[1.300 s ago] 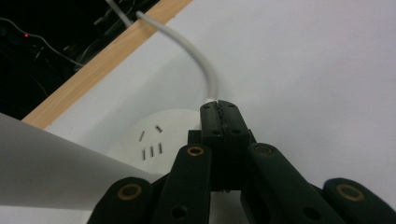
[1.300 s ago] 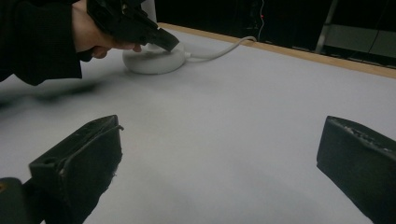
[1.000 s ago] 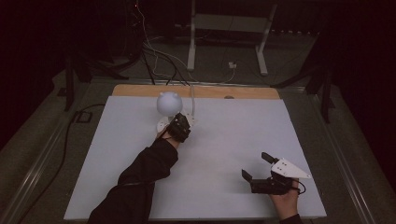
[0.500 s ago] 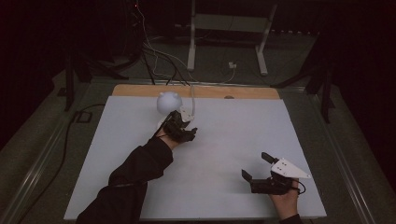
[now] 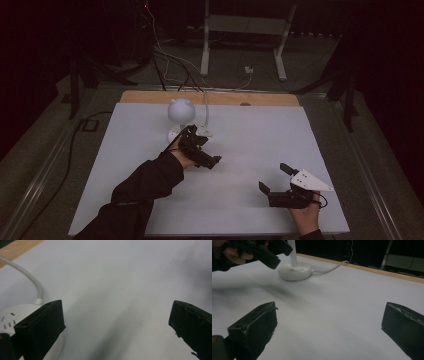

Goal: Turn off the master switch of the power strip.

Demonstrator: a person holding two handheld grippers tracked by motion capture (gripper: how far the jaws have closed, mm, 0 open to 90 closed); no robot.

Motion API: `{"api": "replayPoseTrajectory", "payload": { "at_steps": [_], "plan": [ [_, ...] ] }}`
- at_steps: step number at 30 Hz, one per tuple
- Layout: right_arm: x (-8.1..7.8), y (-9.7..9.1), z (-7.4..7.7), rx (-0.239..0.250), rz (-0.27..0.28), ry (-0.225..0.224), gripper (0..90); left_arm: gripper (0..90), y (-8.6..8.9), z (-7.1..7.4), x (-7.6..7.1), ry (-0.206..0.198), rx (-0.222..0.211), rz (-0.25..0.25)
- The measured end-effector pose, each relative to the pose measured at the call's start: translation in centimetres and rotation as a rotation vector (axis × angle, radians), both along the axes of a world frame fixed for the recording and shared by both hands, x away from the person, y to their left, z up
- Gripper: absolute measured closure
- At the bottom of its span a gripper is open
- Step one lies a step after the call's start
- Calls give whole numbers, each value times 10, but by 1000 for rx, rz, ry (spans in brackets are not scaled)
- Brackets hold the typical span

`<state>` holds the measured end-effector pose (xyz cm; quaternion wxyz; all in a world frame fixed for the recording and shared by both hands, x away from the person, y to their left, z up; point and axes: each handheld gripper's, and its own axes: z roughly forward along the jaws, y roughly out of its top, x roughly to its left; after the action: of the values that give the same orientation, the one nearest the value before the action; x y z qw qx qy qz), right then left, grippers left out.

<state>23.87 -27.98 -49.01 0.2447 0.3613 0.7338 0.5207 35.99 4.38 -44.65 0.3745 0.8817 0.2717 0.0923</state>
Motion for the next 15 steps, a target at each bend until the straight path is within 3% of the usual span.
{"api": "replayPoseTrajectory", "payload": {
  "at_steps": [7, 15],
  "plan": [
    [-1, 0, 0, 2, 0, 0, 0, 3, 12, 12, -8, 26, -38, -64],
    [0, 1, 0, -2, -1, 1, 0, 4, 34, 20, -21, -3, -28, -51]
  ]
}}
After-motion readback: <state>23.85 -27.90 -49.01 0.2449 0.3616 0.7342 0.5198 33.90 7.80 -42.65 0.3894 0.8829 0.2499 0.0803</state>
